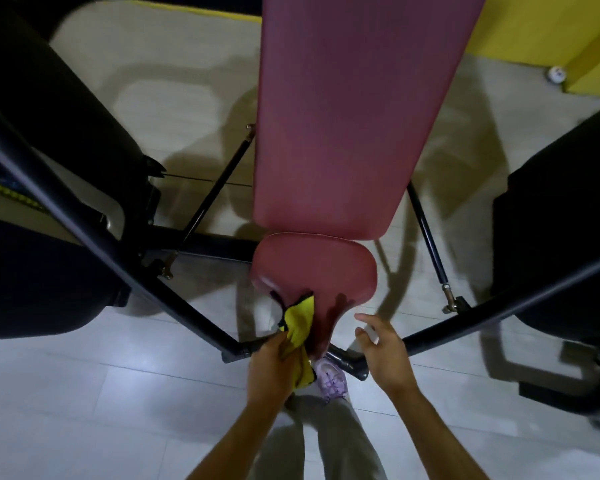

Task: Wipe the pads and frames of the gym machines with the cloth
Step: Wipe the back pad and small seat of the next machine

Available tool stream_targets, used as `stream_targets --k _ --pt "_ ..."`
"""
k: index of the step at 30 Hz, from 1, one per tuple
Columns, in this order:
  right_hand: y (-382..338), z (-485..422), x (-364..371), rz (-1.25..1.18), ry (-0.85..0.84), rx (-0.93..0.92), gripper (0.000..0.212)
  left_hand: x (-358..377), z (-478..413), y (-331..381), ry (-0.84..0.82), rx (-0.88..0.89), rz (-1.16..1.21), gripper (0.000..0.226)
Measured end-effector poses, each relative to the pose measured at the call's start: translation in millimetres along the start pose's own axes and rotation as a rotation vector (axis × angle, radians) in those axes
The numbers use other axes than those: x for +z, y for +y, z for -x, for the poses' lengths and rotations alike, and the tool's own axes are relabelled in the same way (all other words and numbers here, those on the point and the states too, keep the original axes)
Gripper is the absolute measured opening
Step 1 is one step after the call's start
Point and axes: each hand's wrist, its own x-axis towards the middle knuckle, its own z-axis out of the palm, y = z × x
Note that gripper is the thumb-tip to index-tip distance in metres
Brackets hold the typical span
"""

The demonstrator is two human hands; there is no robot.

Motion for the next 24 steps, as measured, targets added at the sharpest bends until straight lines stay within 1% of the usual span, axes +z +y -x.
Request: stream_targets --k 4,6,7,9,10,12,13,14,16,17,18,20,21,22,24 --pt "-43 49 -15 -0.138 -0.049 0.019 0.017 -41 45 26 -0.051 0.079 0.013 0.010" --pt "-72 73 -22 -0.179 -0.048 -0.006 0.018 -61 63 42 -0.049 0.109 0.026 0.008" --pt "-87 86 -25 -0.195 -0.049 -0.012 0.021 -72 73 51 -0.037 0.127 0.045 0.013" --pt "-111 107 -30 -0.236 -0.061 -0.014 0.024 -90 89 66 -0.022 0.186 0.142 0.023" --pt "-123 118 -31 -0.262 -0.060 -0.008 0.022 -99 97 74 -0.018 0.211 0.222 0.023" --pt "-149 137 -37 -0.326 -0.070 0.006 0.015 -120 115 95 -0.010 0.242 0.359 0.015" --pt "-163 147 -41 -0.360 -0.094 0.000 0.011 -133 125 106 -0.011 0.247 0.417 0.013" --pt "-177 155 -43 -0.399 -0.133 -0.017 0.011 -143 132 116 -0.018 0.251 0.475 0.014" --pt "-197 167 -50 -0.436 -0.192 -0.095 0.026 -165 147 133 -0.024 0.251 0.566 0.019" --pt "-207 169 -54 -0.417 -0.178 -0.151 0.031 -176 153 140 -0.025 0.252 0.608 0.022" --pt "-217 172 -58 -0.392 -0.151 -0.212 0.029 -184 156 145 -0.027 0.251 0.651 0.024" --pt "-234 175 -68 -0.344 -0.107 -0.305 0.015 -203 165 155 -0.009 0.252 0.745 0.021" --pt "-241 176 -74 -0.329 -0.103 -0.359 0.018 -211 168 159 0.005 0.244 0.812 0.023" --pt "-247 178 -79 -0.322 -0.100 -0.403 0.024 -219 171 162 0.018 0.217 0.900 0.029" --pt "-259 186 -92 -0.352 -0.079 -0.474 0.025 -234 175 164 0.051 0.152 1.089 0.044"
